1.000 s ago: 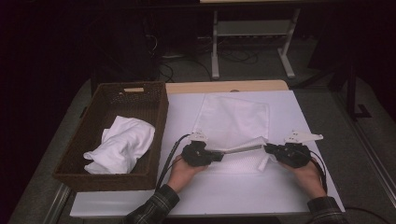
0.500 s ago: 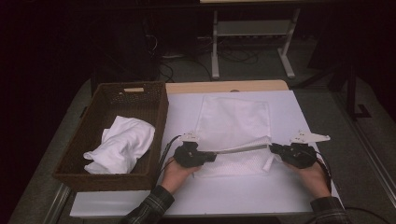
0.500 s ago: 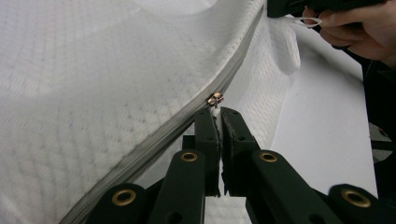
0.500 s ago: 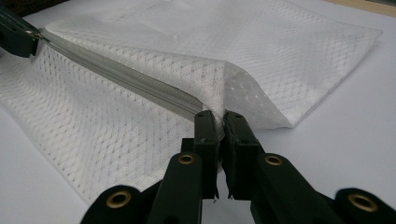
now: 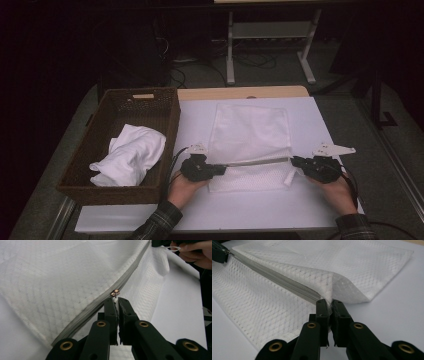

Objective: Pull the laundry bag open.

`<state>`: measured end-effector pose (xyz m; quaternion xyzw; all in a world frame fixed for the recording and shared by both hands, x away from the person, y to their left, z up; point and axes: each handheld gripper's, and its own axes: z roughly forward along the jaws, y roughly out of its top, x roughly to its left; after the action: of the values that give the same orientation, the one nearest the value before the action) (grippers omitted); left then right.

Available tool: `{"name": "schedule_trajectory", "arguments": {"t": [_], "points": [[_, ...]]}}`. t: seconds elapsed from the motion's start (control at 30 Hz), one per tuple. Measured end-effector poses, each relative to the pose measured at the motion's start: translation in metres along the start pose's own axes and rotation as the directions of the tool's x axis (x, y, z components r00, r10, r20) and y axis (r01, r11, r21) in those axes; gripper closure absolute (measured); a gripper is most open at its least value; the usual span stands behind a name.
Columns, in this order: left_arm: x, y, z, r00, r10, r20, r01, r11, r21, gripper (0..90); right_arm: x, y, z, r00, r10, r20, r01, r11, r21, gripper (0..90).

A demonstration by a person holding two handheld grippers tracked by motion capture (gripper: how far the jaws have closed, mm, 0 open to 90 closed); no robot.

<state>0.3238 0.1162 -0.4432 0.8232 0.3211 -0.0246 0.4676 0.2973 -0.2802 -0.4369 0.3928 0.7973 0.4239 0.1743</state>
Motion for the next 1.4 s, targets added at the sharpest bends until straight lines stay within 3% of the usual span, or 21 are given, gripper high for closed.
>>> {"name": "schedule_trajectory", "arguments": {"t": [0.77,1.13,1.4], "points": [[0.000,-0.011,-0.008,0.9990,-0.002,-0.045,0.003,0.9996,0.027,86.4,-0.007,-0.023,-0.016,0.9991,0.033,0.026,-0.034,0.999,0.035,84.1],[0.002,-0.015,-0.009,0.9917,0.027,-0.126,-0.021,0.9984,0.052,86.3,-0.009,-0.023,-0.013,0.9990,0.030,0.034,-0.032,0.998,0.059,83.8],[0.003,-0.016,-0.010,0.9878,0.027,-0.153,-0.018,0.9979,0.062,86.3,-0.012,-0.025,-0.009,0.9986,0.035,0.041,-0.038,0.996,0.087,83.8]]}}
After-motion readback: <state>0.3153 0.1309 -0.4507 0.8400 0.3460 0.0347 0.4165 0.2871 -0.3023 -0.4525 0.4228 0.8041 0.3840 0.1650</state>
